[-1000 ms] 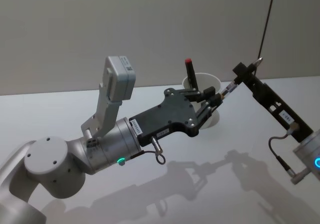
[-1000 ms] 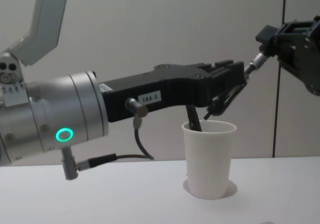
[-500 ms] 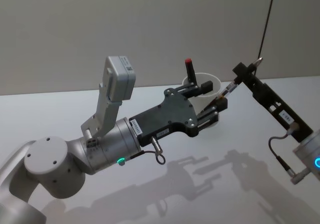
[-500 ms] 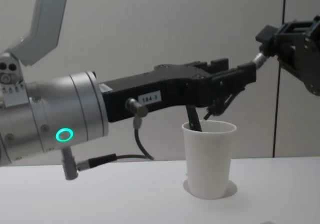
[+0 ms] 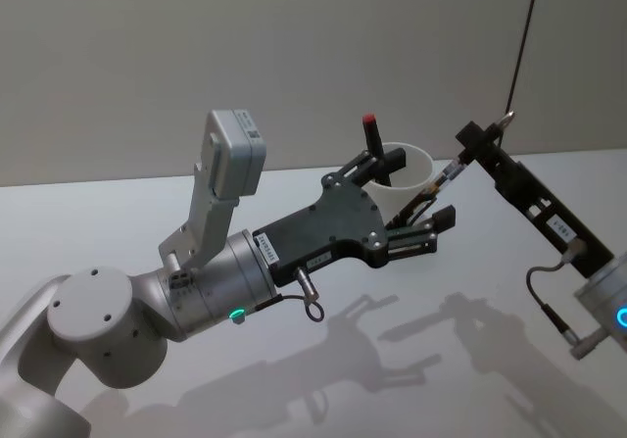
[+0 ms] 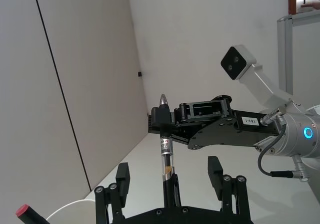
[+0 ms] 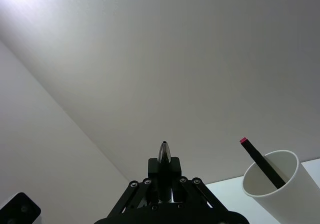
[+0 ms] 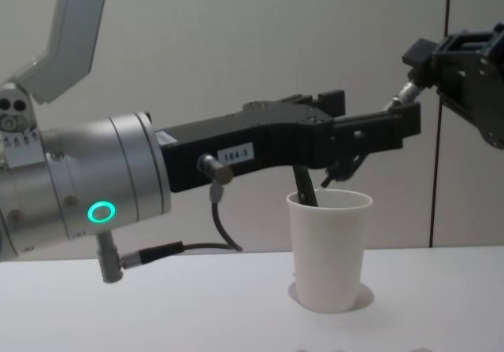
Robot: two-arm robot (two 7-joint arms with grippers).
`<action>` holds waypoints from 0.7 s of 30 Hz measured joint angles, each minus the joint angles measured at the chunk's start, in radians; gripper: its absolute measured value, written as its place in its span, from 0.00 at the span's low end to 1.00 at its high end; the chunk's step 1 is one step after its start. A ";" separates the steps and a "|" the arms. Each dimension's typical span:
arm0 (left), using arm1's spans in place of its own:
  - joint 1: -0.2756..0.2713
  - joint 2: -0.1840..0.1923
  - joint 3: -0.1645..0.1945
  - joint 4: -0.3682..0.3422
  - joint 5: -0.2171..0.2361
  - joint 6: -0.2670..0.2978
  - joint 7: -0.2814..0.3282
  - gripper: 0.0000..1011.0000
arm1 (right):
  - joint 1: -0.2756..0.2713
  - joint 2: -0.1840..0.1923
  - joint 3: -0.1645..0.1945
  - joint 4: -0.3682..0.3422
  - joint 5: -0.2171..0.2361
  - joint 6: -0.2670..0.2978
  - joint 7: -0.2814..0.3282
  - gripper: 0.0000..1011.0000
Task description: Place the pen into the pen holder.
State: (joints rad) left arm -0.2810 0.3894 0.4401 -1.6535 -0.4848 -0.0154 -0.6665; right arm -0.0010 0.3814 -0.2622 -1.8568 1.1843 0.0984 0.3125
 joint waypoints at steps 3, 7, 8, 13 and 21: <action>0.000 0.000 0.000 0.000 0.000 0.000 0.000 0.99 | 0.004 0.002 0.001 0.001 -0.008 -0.002 0.001 0.13; 0.000 0.000 0.000 0.000 0.000 0.000 0.000 0.99 | 0.013 0.006 0.003 0.006 -0.034 -0.008 0.003 0.13; 0.000 0.000 0.000 0.000 0.000 0.000 0.000 0.99 | 0.017 0.008 0.004 0.008 -0.048 -0.012 0.005 0.13; 0.000 0.000 0.000 0.000 0.000 0.000 0.000 0.99 | 0.037 0.013 0.008 0.017 -0.098 -0.025 0.011 0.13; 0.000 0.000 0.000 0.000 0.000 0.000 0.000 0.99 | 0.083 0.016 0.015 0.042 -0.205 -0.057 0.025 0.13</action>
State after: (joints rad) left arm -0.2810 0.3895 0.4400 -1.6534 -0.4850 -0.0154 -0.6665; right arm 0.0820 0.3979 -0.2468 -1.8143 0.9794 0.0416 0.3379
